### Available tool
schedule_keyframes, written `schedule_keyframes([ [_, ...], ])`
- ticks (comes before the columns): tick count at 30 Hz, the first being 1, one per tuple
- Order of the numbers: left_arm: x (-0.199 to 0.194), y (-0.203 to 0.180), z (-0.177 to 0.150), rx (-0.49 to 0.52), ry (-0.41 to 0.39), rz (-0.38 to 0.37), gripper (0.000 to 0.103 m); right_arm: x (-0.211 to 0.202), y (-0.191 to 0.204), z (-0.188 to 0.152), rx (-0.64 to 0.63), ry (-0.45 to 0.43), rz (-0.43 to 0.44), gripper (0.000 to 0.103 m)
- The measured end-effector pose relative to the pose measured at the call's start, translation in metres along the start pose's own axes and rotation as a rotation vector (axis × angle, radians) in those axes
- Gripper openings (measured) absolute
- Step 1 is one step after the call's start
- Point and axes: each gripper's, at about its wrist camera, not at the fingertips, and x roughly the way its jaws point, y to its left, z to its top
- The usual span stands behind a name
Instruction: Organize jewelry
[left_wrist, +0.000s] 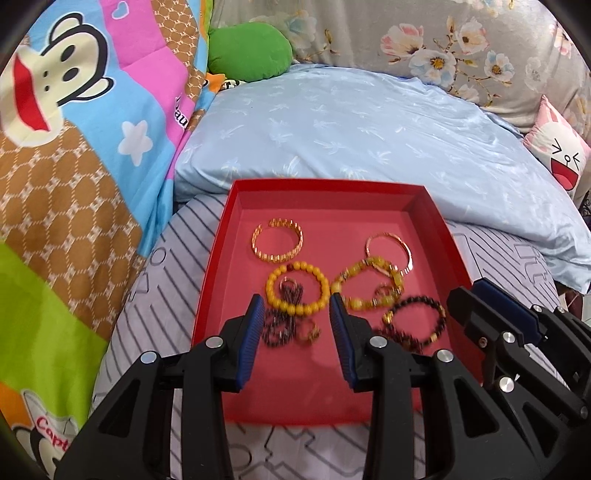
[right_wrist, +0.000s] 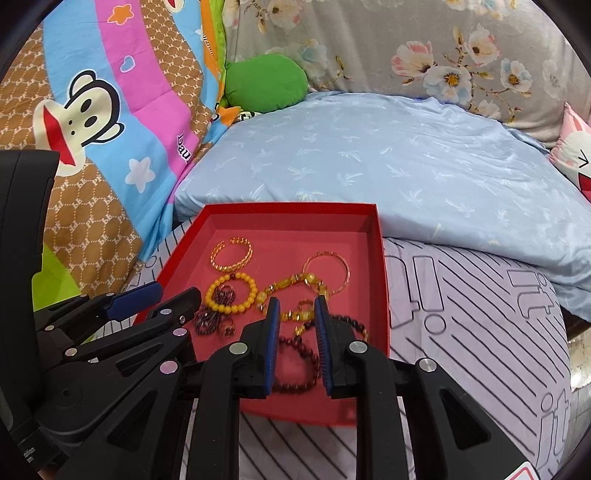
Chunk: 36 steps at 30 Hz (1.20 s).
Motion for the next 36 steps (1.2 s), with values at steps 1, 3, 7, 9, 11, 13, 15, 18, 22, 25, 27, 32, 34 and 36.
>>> schedule_keyframes([
  [1, -0.003, 0.000, -0.004, 0.002, 0.000, -0.001, 0.035, -0.006, 0.001, -0.006, 0.003, 0.003, 0.001, 0.021],
  [3, -0.010, 0.000, -0.013, 0.001, 0.001, -0.004, 0.035, -0.014, 0.002, -0.016, 0.007, 0.007, -0.001, 0.022],
  [7, -0.022, 0.002, -0.034, -0.008, 0.012, -0.015, 0.035, -0.028, 0.004, -0.035, 0.009, 0.011, -0.015, 0.027],
  [9, -0.026, 0.002, -0.044, -0.012, 0.019, -0.017, 0.035, -0.033, 0.005, -0.044, 0.006, 0.013, -0.023, 0.028],
  [11, -0.028, 0.002, -0.054, -0.017, 0.032, -0.019, 0.035, -0.037, 0.006, -0.053, 0.007, 0.022, -0.026, 0.028],
  [13, -0.031, 0.002, -0.063, -0.022, 0.039, -0.014, 0.036, -0.039, 0.006, -0.060, 0.009, 0.029, -0.028, 0.029],
  [15, -0.033, 0.003, -0.072, -0.029, 0.045, -0.009, 0.040, -0.042, 0.008, -0.069, 0.002, 0.036, -0.036, 0.030],
  [18, -0.037, 0.004, -0.081, -0.038, 0.049, -0.006, 0.042, -0.043, 0.007, -0.082, 0.003, 0.052, -0.041, 0.033],
  [22, -0.040, 0.004, -0.092, -0.038, 0.056, 0.000, 0.045, -0.042, 0.006, -0.095, 0.014, 0.073, -0.040, 0.034],
  [25, -0.042, 0.003, -0.098, -0.035, 0.057, 0.016, 0.049, -0.043, 0.005, -0.102, 0.022, 0.081, -0.044, 0.039],
  [27, -0.043, 0.004, -0.102, -0.039, 0.060, 0.023, 0.051, -0.044, 0.002, -0.106, 0.032, 0.083, -0.052, 0.045],
  [32, -0.044, 0.009, -0.108, -0.053, 0.058, 0.038, 0.059, -0.047, -0.006, -0.113, 0.055, 0.072, -0.068, 0.063],
  [34, -0.045, 0.010, -0.110, -0.052, 0.055, 0.045, 0.061, -0.047, -0.007, -0.114, 0.057, 0.071, -0.073, 0.069],
  [36, -0.045, 0.010, -0.112, -0.047, 0.056, 0.051, 0.063, -0.048, -0.008, -0.116, 0.056, 0.075, -0.082, 0.071],
])
